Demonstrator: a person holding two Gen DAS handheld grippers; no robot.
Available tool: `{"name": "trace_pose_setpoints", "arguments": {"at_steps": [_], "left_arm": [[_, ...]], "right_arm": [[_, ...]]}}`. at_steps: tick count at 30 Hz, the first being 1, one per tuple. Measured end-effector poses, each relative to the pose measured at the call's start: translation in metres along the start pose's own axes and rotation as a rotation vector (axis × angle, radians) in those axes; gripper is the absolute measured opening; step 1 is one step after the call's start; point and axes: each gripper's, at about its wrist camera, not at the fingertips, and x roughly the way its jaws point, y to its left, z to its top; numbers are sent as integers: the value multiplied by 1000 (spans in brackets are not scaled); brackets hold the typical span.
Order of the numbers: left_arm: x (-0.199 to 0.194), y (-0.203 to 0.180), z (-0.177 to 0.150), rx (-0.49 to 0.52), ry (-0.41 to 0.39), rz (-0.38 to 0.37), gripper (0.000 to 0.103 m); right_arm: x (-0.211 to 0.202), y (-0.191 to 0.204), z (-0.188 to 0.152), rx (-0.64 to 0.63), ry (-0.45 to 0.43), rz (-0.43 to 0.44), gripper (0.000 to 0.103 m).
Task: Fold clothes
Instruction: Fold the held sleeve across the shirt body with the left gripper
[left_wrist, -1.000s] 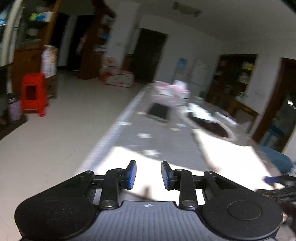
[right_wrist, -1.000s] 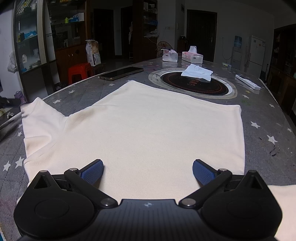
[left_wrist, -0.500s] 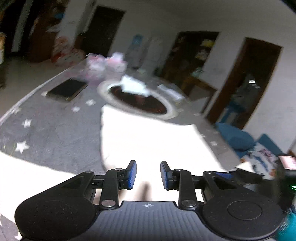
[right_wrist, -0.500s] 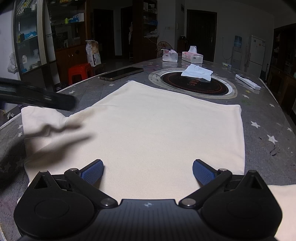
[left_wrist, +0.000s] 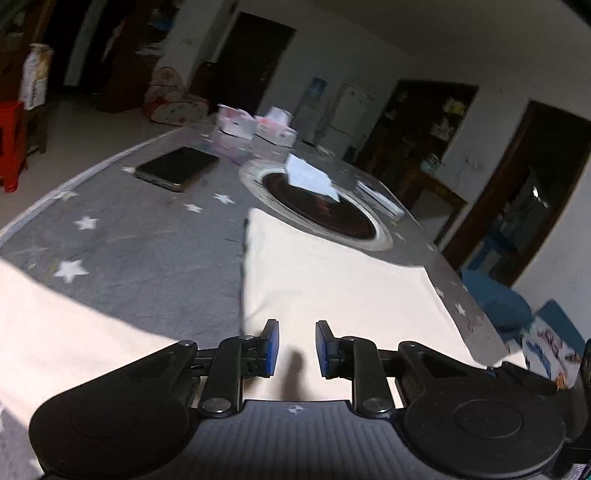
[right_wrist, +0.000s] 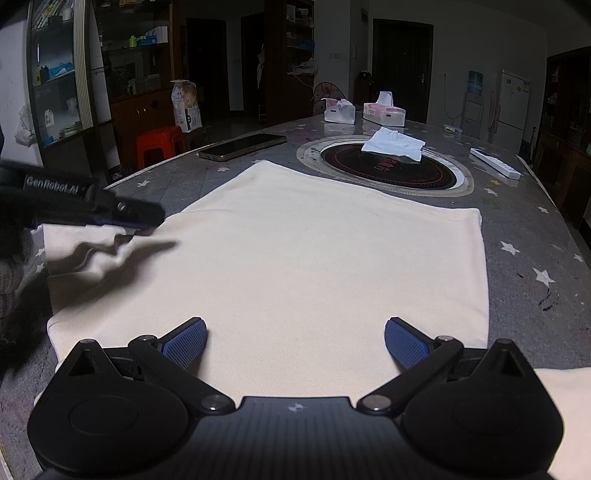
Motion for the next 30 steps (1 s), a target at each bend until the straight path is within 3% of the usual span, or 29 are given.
{"name": "trace_pose_setpoints", "arguments": {"at_steps": [5,10,13,18,23,30], "left_arm": [[10,1,-1,28,27,52,23],[-38,4,-14,23,-57,18,23],[-58,5,-35,26,-52,11,23],[-70,13,-59,54,-34,45,22],[-81,23,-58,65,-36,114,22],[-81,1,-55,130,-64,39,22]], "right_arm": [[0,0,0,-1,0,-1,103],[0,0,0,-1,1,-1,103],[0,0,0,-1,0,-1,103],[0,0,0,-2,0,-2,103],[0,0,0,-3,0,-2,103],[0,1,0,-3,1,-2,103]]}}
